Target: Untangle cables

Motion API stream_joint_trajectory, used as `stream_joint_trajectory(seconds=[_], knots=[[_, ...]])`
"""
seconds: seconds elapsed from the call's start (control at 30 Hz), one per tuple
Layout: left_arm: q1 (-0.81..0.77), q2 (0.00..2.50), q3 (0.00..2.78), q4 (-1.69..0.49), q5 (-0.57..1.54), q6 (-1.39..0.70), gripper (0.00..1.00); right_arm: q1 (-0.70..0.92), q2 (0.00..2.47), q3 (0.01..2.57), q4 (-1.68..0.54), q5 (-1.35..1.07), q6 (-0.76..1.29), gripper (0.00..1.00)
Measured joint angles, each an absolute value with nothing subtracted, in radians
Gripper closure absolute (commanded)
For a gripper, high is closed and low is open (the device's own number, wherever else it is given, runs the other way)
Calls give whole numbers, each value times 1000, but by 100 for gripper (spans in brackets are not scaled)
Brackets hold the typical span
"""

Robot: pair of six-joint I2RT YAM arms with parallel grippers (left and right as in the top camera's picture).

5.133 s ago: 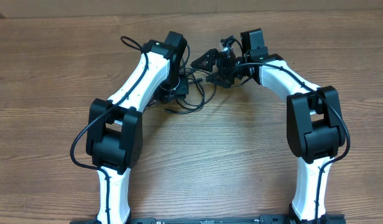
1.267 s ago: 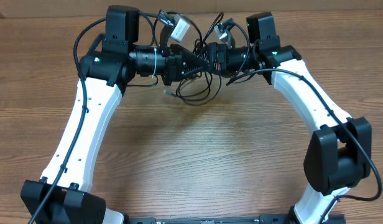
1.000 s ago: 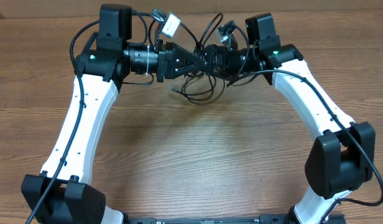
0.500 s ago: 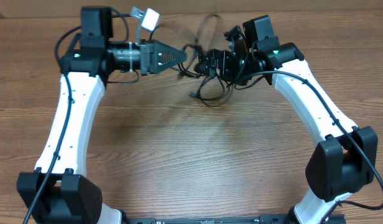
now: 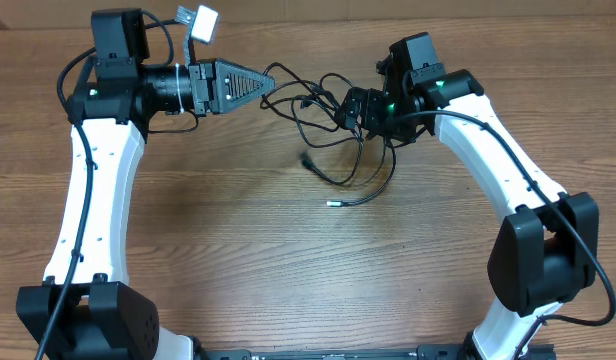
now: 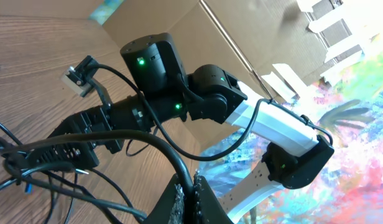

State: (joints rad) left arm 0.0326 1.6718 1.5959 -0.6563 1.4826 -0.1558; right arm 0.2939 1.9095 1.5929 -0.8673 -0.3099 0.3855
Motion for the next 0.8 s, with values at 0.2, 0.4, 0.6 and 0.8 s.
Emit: stream_joint_trajectory(seconds=[0.2,0.4,0.6,0.8], knots=[[34,1664,1596,-656,1489,-156,96,294,1909,1593,-857,-311,385,0],[34,1662,1596,-654,1493,-156,96,293,1910,1591,-849,-343,385,84],[35,1660,1597,-653,1502,-159,96,291,1912,1589,-833,-373,388,96],[36,1647,1604,-657,1510,-159,96,277,1925,1580,-834,-359,388,96]])
